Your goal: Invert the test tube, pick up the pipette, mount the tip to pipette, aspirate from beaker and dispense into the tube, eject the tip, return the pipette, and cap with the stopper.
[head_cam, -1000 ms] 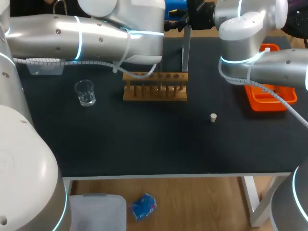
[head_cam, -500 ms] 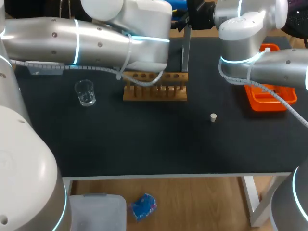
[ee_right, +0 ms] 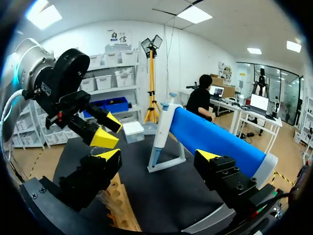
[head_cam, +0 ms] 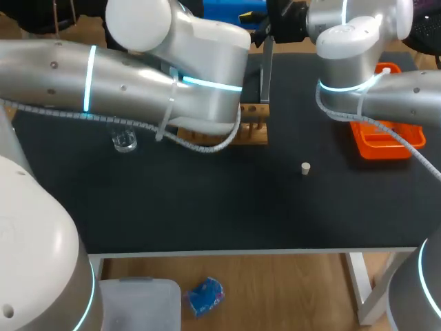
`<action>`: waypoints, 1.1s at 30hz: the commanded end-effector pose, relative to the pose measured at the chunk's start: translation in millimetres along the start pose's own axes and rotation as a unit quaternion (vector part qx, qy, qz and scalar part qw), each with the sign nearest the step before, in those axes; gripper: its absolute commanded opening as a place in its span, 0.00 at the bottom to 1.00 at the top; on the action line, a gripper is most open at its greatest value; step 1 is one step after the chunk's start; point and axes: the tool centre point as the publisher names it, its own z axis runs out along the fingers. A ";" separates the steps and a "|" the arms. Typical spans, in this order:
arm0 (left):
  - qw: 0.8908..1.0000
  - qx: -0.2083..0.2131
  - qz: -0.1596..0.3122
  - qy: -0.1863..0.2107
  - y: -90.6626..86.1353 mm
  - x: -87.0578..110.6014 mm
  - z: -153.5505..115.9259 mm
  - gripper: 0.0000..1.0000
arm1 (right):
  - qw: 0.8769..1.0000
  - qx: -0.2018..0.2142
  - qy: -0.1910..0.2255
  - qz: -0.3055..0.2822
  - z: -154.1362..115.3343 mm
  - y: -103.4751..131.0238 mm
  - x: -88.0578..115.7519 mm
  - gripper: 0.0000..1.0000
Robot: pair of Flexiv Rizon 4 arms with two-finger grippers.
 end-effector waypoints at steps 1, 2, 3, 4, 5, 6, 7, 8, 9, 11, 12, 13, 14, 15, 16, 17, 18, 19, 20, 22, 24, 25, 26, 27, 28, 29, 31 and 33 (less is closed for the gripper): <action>0.998 0.014 0.017 0.058 15.1 1.8 -43.1 0.52 | 1.000 -0.010 0.011 -0.010 -42.2 -1.4 9.7 1.00; 0.997 0.015 0.034 0.066 17.8 4.2 -48.0 0.51 | 1.000 -0.014 0.013 -0.013 -49.9 -1.5 11.5 1.00; 0.995 0.017 0.046 0.084 20.4 6.6 -52.1 0.53 | 1.000 -0.018 0.018 -0.017 -56.5 -1.4 13.6 1.00; 0.993 0.022 0.056 0.103 23.5 9.0 -56.4 0.57 | 0.999 -0.020 0.022 -0.023 -63.4 -1.5 16.0 1.00; 0.990 0.026 0.070 0.122 26.7 10.4 -60.4 0.64 | 0.999 -0.027 0.029 -0.027 -70.1 -1.4 18.5 1.00; 0.986 0.022 0.086 0.140 30.1 12.6 -64.0 0.73 | 0.998 -0.031 0.037 -0.031 -76.7 -1.4 21.7 1.00; 0.983 0.023 0.102 0.154 33.5 15.6 -68.0 0.76 | 0.998 -0.034 0.045 -0.037 -82.1 -0.8 26.7 1.00; 0.981 0.024 0.110 0.159 35.6 16.8 -71.3 0.74 | 0.997 -0.036 0.054 -0.044 -87.7 -1.2 30.9 1.00; 0.977 0.024 0.115 0.175 37.6 17.5 -75.1 0.76 | 0.996 -0.039 0.063 -0.051 -93.9 -1.3 36.6 1.00; 0.976 0.026 0.123 0.175 40.2 17.6 -81.0 0.85 | 0.993 -0.044 0.080 -0.069 -104.4 -2.2 44.7 1.00; 0.977 0.024 0.119 0.175 41.1 16.9 -82.5 1.00 | 0.993 -0.044 0.080 -0.069 -104.4 -2.2 44.7 1.00; 0.978 0.022 0.119 0.169 41.9 16.3 -83.6 1.00 | 0.993 -0.044 0.080 -0.069 -104.4 -2.2 44.7 1.00; 0.978 0.022 0.119 0.169 41.9 16.3 -83.6 1.00 | 0.993 -0.044 0.080 -0.069 -104.4 -2.2 44.7 1.00; 0.978 0.022 0.119 0.169 41.9 16.3 -83.6 1.00 | 0.993 -0.044 0.080 -0.069 -104.4 -2.2 44.7 1.00; 0.978 0.022 0.119 0.169 41.9 16.3 -83.6 1.00 | 0.993 -0.044 0.080 -0.069 -104.4 -2.2 44.7 1.00; 0.978 0.022 0.119 0.169 41.9 16.3 -83.6 1.00 | 0.993 -0.044 0.080 -0.069 -104.4 -2.2 44.7 1.00; 0.978 0.022 0.119 0.169 41.9 16.3 -83.6 1.00 | 0.993 -0.044 0.080 -0.069 -104.4 -2.2 44.7 1.00; 0.978 0.022 0.119 0.169 41.9 16.3 -83.6 1.00 | 0.993 -0.044 0.080 -0.069 -104.4 -2.2 44.7 1.00; 0.978 0.022 0.119 0.169 41.9 16.3 -83.6 1.00 | 0.993 -0.044 0.080 -0.069 -104.4 -2.2 44.7 1.00; 0.978 0.022 0.119 0.169 41.9 16.3 -83.6 1.00 | 0.993 -0.044 0.080 -0.069 -104.4 -2.2 44.7 1.00; 0.978 0.022 0.119 0.169 41.9 16.3 -83.6 1.00 | 0.993 -0.044 0.080 -0.069 -104.4 -2.2 44.7 1.00; 0.978 0.022 0.119 0.169 41.9 16.3 -83.6 1.00 | 0.993 -0.044 0.080 -0.069 -104.4 -2.2 44.7 1.00; 0.978 0.022 0.119 0.169 41.9 16.3 -83.6 1.00 | 0.993 -0.044 0.080 -0.069 -104.4 -2.2 44.7 1.00; 0.978 0.022 0.119 0.169 41.9 16.3 -83.6 1.00 | 0.993 -0.044 0.080 -0.069 -104.4 -2.2 44.7 1.00; 0.978 0.022 0.119 0.169 41.9 16.3 -83.6 1.00 | 0.993 -0.044 0.080 -0.069 -104.4 -2.2 44.7 1.00; 0.978 0.022 0.119 0.169 41.9 16.3 -83.6 1.00 | 0.993 -0.044 0.080 -0.069 -104.4 -2.2 44.7 1.00; 0.978 0.022 0.119 0.169 41.9 16.3 -83.6 1.00 | 0.993 -0.044 0.080 -0.069 -104.4 -2.2 44.7 1.00; 0.968 0.022 0.156 0.194 46.5 17.0 -86.1 1.00 | 0.993 -0.044 0.080 -0.069 -104.4 -2.2 44.7 1.00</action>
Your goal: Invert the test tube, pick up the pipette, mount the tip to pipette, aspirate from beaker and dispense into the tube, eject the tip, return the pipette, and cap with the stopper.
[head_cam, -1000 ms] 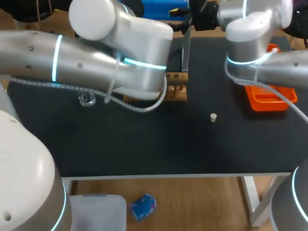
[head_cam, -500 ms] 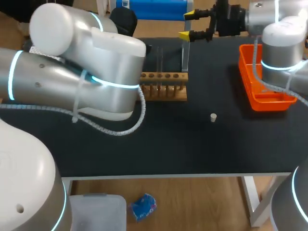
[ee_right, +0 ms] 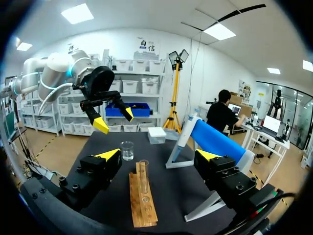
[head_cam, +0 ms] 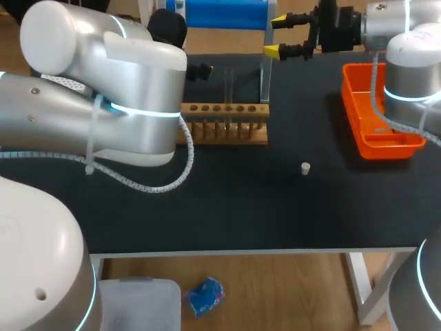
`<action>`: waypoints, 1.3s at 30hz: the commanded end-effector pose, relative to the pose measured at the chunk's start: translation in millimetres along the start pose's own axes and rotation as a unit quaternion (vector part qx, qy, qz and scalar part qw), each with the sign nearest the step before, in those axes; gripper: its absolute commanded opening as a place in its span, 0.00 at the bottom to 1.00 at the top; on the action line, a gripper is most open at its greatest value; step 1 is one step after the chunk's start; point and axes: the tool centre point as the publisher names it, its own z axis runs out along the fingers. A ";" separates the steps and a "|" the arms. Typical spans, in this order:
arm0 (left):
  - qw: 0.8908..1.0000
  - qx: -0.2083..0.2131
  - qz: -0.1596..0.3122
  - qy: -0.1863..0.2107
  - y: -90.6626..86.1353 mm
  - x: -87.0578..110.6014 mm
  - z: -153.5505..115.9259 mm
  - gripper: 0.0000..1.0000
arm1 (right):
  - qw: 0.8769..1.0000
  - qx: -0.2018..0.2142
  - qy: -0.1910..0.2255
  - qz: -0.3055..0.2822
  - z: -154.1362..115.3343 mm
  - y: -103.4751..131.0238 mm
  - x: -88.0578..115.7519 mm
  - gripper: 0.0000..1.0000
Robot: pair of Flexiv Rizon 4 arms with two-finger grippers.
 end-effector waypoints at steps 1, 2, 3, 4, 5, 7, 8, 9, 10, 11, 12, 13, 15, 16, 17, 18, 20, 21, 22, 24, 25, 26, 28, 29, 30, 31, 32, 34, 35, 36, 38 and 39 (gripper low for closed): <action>0.998 -0.005 0.047 0.047 5.3 -1.1 -5.8 1.00 | 1.000 0.001 0.002 0.001 -4.9 -0.6 2.5 1.00; 0.996 -0.006 0.060 0.059 7.6 -1.1 -6.6 1.00 | 1.000 0.003 0.002 0.002 -9.7 -2.3 5.2 1.00; 0.995 -0.007 0.070 0.071 10.0 -0.7 -7.3 1.00 | 1.000 0.003 0.006 0.006 -15.2 -4.7 8.8 1.00; 0.994 -0.008 0.075 0.074 11.3 -0.4 -7.8 1.00 | 1.000 0.002 0.006 0.010 -20.8 -7.1 14.2 1.00; 0.992 -0.006 0.084 0.092 13.1 -0.4 -7.6 1.00 | 1.000 0.000 0.005 0.016 -26.6 -10.0 18.9 1.00; 0.989 -0.013 0.100 0.109 15.6 -0.1 -5.3 1.00 | 1.000 -0.007 0.006 0.028 -38.2 -15.5 26.5 1.00; 0.985 -0.010 0.107 0.133 16.3 -0.2 -3.5 1.00 | 1.000 -0.008 0.006 0.029 -43.6 -17.6 35.1 1.00; 0.983 -0.009 0.113 0.144 16.3 0.4 -2.1 1.00 | 0.999 -0.010 0.006 0.030 -48.6 -19.8 41.4 1.00; 0.981 -0.010 0.120 0.155 15.5 0.5 0.5 1.00 | 0.999 -0.013 0.007 0.031 -53.8 -22.0 48.9 1.00; 0.976 -0.013 0.125 0.179 14.8 1.1 3.0 1.00 | 0.999 -0.013 0.007 0.032 -58.1 -24.9 55.2 1.00; 0.973 -0.016 0.133 0.188 14.0 1.5 5.5 1.00 | 0.999 -0.010 0.004 0.035 -62.7 -28.2 60.5 1.00; 0.970 -0.017 0.141 0.197 12.4 1.1 8.6 1.00 | 0.999 -0.008 0.002 0.037 -67.5 -31.7 67.8 1.00; 0.964 -0.020 0.150 0.220 9.0 1.7 14.5 1.00 | 0.999 0.001 -0.009 0.038 -76.4 -38.6 80.4 1.00; 0.961 -0.024 0.153 0.230 7.4 1.6 17.8 1.00 | 0.999 0.003 -0.013 0.041 -80.5 -41.6 86.2 1.00; 0.958 -0.029 0.155 0.239 6.0 1.3 21.6 1.00 | 0.999 0.004 -0.019 0.043 -85.6 -44.9 93.0 1.00; 0.957 -0.028 0.160 0.242 4.8 0.5 24.9 1.00 | 0.999 0.007 -0.025 0.042 -90.0 -47.6 98.2 1.00; 0.952 -0.037 0.156 0.262 2.7 -1.8 32.4 1.00 | 0.999 0.015 -0.033 0.041 -98.9 -54.1 110.6 1.00; 0.951 -0.041 0.159 0.264 2.1 -2.8 36.1 1.00 | 0.998 0.015 -0.033 0.041 -102.5 -56.8 115.9 1.00; 0.948 -0.043 0.156 0.272 1.1 -3.7 39.5 1.00 | 0.998 0.016 -0.032 0.042 -106.4 -59.6 122.4 1.00; 0.945 -0.048 0.158 0.282 -1.3 -5.0 45.5 1.00 | 0.999 0.018 -0.028 0.041 -110.0 -62.5 127.8 1.00; 0.943 -0.051 0.154 0.289 -2.3 -5.9 48.3 1.00 | 0.999 0.018 -0.028 0.041 -110.0 -62.5 127.8 1.00; 0.942 -0.054 0.151 0.294 -2.9 -6.8 50.5 1.00 | 0.999 0.018 -0.028 0.041 -110.0 -62.5 127.8 1.00; 0.944 -0.057 0.155 0.284 -3.4 -7.7 52.5 1.00 | 0.999 0.018 -0.028 0.041 -110.0 -62.5 127.8 1.00; 0.944 -0.057 0.155 0.284 -3.4 -7.7 52.5 1.00 | 0.999 0.018 -0.028 0.041 -110.0 -62.5 127.8 1.00; 0.944 -0.057 0.155 0.284 -3.4 -7.7 52.5 1.00 | 0.999 0.018 -0.028 0.041 -110.0 -62.5 127.8 1.00; 0.944 -0.057 0.155 0.284 -3.4 -7.7 52.5 1.00 | 0.999 0.018 -0.028 0.041 -110.0 -62.5 127.8 1.00; 0.944 -0.057 0.155 0.284 -3.4 -7.7 52.5 1.00 | 0.999 0.018 -0.028 0.041 -110.0 -62.5 127.8 1.00; 0.944 -0.057 0.155 0.284 -3.4 -7.7 52.5 1.00 | 0.999 0.018 -0.028 0.041 -110.0 -62.5 127.8 1.00; 0.944 -0.057 0.155 0.284 -3.4 -7.7 52.5 1.00 | 0.999 0.018 -0.028 0.041 -110.0 -62.5 127.8 1.00; 0.944 -0.057 0.155 0.284 -3.4 -7.7 52.5 1.00 | 0.999 0.018 -0.028 0.041 -110.0 -62.5 127.8 1.00; 0.944 -0.057 0.155 0.284 -3.4 -7.7 52.5 1.00 | 0.999 0.018 -0.028 0.041 -110.0 -62.5 127.8 1.00; 0.944 -0.057 0.155 0.284 -3.4 -7.7 52.5 1.00 | 0.999 0.018 -0.028 0.041 -110.0 -62.5 127.8 1.00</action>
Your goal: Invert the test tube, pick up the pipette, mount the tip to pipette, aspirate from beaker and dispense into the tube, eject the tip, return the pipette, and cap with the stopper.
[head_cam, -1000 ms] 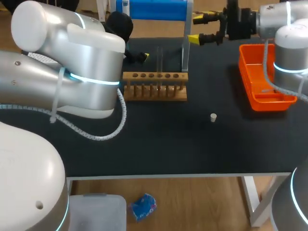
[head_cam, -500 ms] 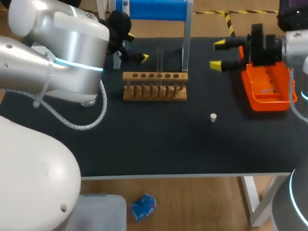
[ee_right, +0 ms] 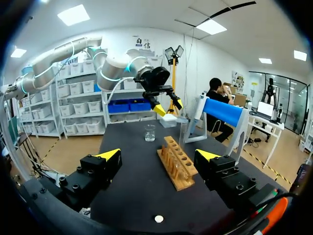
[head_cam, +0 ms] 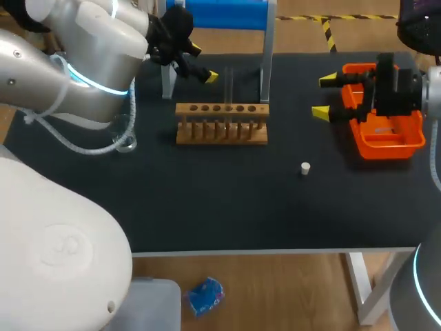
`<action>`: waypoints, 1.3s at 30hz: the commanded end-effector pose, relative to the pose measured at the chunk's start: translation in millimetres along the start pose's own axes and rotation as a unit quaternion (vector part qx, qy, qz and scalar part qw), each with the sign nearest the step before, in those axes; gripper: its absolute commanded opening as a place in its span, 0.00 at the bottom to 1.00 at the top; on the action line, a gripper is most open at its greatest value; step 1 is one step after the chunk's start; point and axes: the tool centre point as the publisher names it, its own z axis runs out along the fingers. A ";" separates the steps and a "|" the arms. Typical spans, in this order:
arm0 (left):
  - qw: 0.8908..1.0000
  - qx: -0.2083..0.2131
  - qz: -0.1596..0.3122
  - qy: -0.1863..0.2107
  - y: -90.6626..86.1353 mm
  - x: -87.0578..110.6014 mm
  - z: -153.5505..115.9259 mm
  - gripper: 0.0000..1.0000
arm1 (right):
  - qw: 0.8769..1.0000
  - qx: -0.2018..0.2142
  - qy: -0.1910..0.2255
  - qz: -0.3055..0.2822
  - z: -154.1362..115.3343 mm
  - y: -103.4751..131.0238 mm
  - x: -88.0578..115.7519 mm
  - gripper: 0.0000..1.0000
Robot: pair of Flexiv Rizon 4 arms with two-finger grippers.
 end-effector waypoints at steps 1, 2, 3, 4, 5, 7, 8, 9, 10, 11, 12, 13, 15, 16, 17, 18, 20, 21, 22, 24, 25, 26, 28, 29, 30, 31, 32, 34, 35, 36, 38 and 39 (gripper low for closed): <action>0.994 -0.014 0.000 0.106 -2.1 -3.1 -4.4 1.00 | 1.000 0.000 -0.002 0.000 0.4 -0.5 0.9 1.00; 0.994 -0.014 0.000 0.106 -2.1 -3.1 -4.4 1.00 | 1.000 0.000 -0.002 0.000 0.4 -0.5 0.9 1.00; 0.994 -0.014 0.000 0.106 -2.1 -3.1 -4.4 1.00 | 1.000 0.000 -0.002 0.000 0.4 -0.5 0.9 1.00; 0.994 -0.014 0.000 0.106 -2.1 -3.1 -4.4 1.00 | 1.000 0.000 -0.002 0.000 0.4 -0.5 0.9 1.00; 0.995 -0.012 -0.006 0.103 -0.6 -5.1 -3.4 1.00 | 1.000 0.000 -0.002 0.000 0.4 -0.5 0.9 1.00; 0.995 -0.011 -0.016 0.095 0.5 -9.8 -2.2 1.00 | 1.000 0.000 -0.002 0.000 0.4 -0.5 0.9 1.00; 0.996 -0.011 -0.016 0.090 0.5 -11.7 -1.0 1.00 | 1.000 0.000 -0.002 0.000 0.4 -0.5 0.9 1.00; 0.996 -0.011 -0.017 0.087 -0.1 -13.8 0.5 1.00 | 1.000 -0.001 -0.001 0.002 -1.7 -2.8 -0.5 1.00; 0.997 -0.009 -0.020 0.080 -0.3 -16.0 2.1 1.00 | 1.000 0.000 -0.005 0.005 -3.6 -5.2 -0.3 1.00; 0.997 -0.006 -0.021 0.075 -0.2 -18.4 3.7 1.00 | 1.000 0.002 -0.009 0.008 -5.7 -7.9 -0.5 1.00; 0.997 -0.001 -0.020 0.069 -0.3 -20.0 5.1 1.00 | 1.000 0.003 -0.009 0.009 -7.7 -10.4 0.1 1.00; 0.998 0.003 -0.018 0.067 -0.3 -21.4 6.5 1.00 | 1.000 0.003 -0.012 0.013 -10.1 -12.8 1.0 1.00; 0.998 0.012 -0.015 0.064 0.6 -23.3 9.9 1.00 | 1.000 0.006 -0.016 0.017 -14.5 -17.4 0.6 1.00; 0.998 0.012 -0.016 0.067 1.6 -24.0 11.9 1.00 | 1.000 0.006 -0.017 0.020 -17.3 -19.6 0.9 1.00; 0.998 0.010 -0.015 0.065 2.6 -24.3 13.0 1.00 | 1.000 0.007 -0.019 0.022 -19.7 -21.6 1.1 1.00; 0.998 0.011 -0.014 0.062 2.7 -24.3 13.4 1.00 | 0.999 0.010 -0.023 0.025 -22.2 -23.6 1.5 1.00; 0.998 0.016 -0.014 0.052 3.1 -24.0 14.0 1.00 | 0.999 0.009 -0.027 0.030 -26.8 -27.3 1.9 1.00; 0.998 0.018 -0.014 0.052 3.4 -23.9 14.3 1.00 | 0.999 0.009 -0.028 0.032 -28.7 -29.3 2.1 1.00; 0.998 0.018 -0.013 0.052 3.8 -23.1 15.1 1.00 | 0.999 0.012 -0.031 0.036 -30.2 -31.7 2.8 1.00; 0.998 0.016 -0.005 0.052 3.6 -21.0 16.5 1.00 | 0.998 0.015 -0.033 0.042 -32.4 -36.9 4.1 1.00; 0.998 0.016 -0.003 0.054 3.1 -20.0 16.8 1.00 | 0.998 0.017 -0.036 0.045 -33.5 -39.8 4.7 1.00; 0.998 0.016 -0.002 0.054 3.0 -19.5 17.1 1.00 | 0.998 0.018 -0.038 0.049 -34.2 -42.2 5.3 1.00; 0.998 0.015 0.002 0.060 3.7 -18.5 18.3 1.00 | 0.998 0.020 -0.039 0.054 -35.6 -47.2 7.2 1.00; 0.998 0.012 0.002 0.058 3.9 -18.2 18.7 1.00 | 0.997 0.021 -0.041 0.057 -36.3 -49.9 8.5 1.00; 0.998 0.012 0.002 0.058 3.9 -18.1 18.8 1.00 | 0.997 0.022 -0.041 0.058 -37.3 -52.8 9.8 1.00; 0.998 0.013 0.003 0.057 3.9 -18.2 18.9 1.00 | 0.997 0.023 -0.042 0.061 -38.3 -55.5 11.2 1.00; 0.998 0.013 0.003 0.055 3.8 -18.2 19.0 1.00 | 0.997 0.024 -0.043 0.063 -39.4 -58.8 13.1 1.00; 0.998 0.010 0.006 0.056 3.4 -18.3 20.4 1.00 | 0.996 0.032 -0.044 0.071 -42.3 -67.8 18.3 1.00; 0.998 0.007 0.008 0.057 3.5 -18.3 21.4 1.00 | 0.995 0.037 -0.047 0.074 -43.9 -72.5 20.9 1.00; 0.998 0.004 0.008 0.059 3.6 -17.7 22.8 1.00 | 0.995 0.040 -0.047 0.079 -46.1 -77.5 23.1 1.00; 0.998 0.001 0.009 0.061 3.6 -16.3 24.7 1.00 | 0.994 0.042 -0.050 0.091 -51.2 -86.0 27.6 1.00; 0.998 0.000 0.009 0.064 3.7 -15.9 25.7 1.00 | 0.993 0.045 -0.052 0.095 -53.8 -90.0 30.3 1.00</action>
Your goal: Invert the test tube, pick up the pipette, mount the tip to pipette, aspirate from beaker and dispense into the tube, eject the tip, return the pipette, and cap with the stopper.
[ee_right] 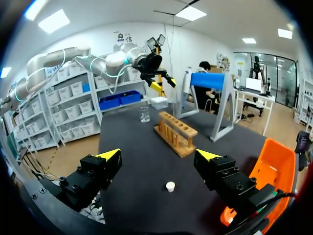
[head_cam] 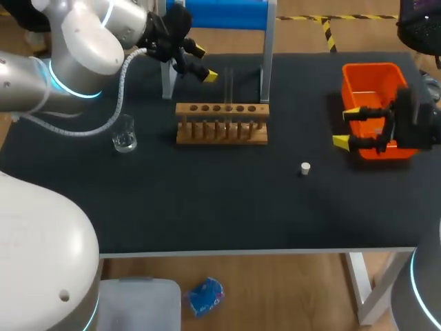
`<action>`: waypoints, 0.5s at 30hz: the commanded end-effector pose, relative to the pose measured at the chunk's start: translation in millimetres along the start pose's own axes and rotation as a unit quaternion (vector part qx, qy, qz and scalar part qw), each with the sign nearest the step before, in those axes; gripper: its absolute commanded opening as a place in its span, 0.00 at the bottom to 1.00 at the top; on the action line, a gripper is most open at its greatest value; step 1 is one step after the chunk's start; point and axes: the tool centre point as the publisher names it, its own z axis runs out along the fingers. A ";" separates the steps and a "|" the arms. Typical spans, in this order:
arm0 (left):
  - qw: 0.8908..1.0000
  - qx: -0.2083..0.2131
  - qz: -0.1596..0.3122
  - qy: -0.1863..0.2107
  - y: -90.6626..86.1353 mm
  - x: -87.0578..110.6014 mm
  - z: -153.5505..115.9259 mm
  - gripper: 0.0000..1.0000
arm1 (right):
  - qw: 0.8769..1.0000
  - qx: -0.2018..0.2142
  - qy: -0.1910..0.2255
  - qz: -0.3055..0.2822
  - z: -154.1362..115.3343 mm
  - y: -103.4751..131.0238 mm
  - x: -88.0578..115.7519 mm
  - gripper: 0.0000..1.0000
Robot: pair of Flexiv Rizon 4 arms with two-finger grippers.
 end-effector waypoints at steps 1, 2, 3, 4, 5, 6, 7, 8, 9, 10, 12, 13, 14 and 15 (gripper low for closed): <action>1.000 -0.010 0.001 0.008 -2.9 -1.7 4.8 1.00 | 1.000 0.007 -0.007 0.010 -13.2 -16.7 12.3 1.00; 1.000 -0.011 0.001 0.008 -3.2 -1.2 5.9 1.00 | 1.000 0.010 -0.004 0.010 -15.0 -20.3 13.7 1.00; 1.000 -0.011 0.002 0.009 -3.5 -0.9 6.9 1.00 | 1.000 0.010 -0.004 0.010 -15.0 -20.3 13.7 1.00; 1.000 -0.012 0.003 0.011 -4.0 -0.7 8.1 1.00 | 1.000 0.010 -0.004 0.010 -15.0 -20.3 13.7 1.00; 1.000 -0.015 0.004 0.012 -4.4 -0.6 9.6 1.00 | 1.000 0.010 -0.004 0.010 -15.0 -20.3 13.7 1.00; 1.000 -0.016 0.006 0.013 -4.6 -0.7 10.8 1.00 | 1.000 0.010 -0.004 0.010 -15.0 -20.3 13.7 1.00; 1.000 -0.017 0.007 0.015 -5.1 -0.6 11.9 1.00 | 1.000 0.010 -0.004 0.010 -15.0 -20.3 13.7 1.00; 1.000 -0.017 0.007 0.016 -5.7 -0.3 12.5 1.00 | 1.000 0.010 -0.004 0.010 -15.0 -20.3 13.7 1.00; 1.000 -0.017 0.008 0.016 -6.1 -0.1 13.2 1.00 | 1.000 0.010 -0.004 0.010 -15.0 -20.3 13.7 1.00; 1.000 -0.018 0.007 0.018 -6.5 0.5 14.1 1.00 | 1.000 0.010 -0.004 0.010 -15.0 -20.3 13.7 1.00; 1.000 -0.021 0.010 0.020 -6.7 2.2 16.7 1.00 | 1.000 0.010 -0.004 0.010 -15.0 -20.3 13.7 1.00; 0.999 -0.022 0.011 0.020 -6.9 2.8 17.7 1.00 | 1.000 0.010 -0.004 0.010 -15.0 -20.3 13.7 1.00; 0.999 -0.021 0.012 0.022 -7.2 3.6 18.4 1.00 | 1.000 0.010 -0.004 0.010 -15.0 -20.3 13.7 1.00; 0.999 -0.020 0.012 0.022 -7.4 4.1 19.0 1.00 | 1.000 0.010 -0.004 0.010 -15.0 -20.3 13.7 1.00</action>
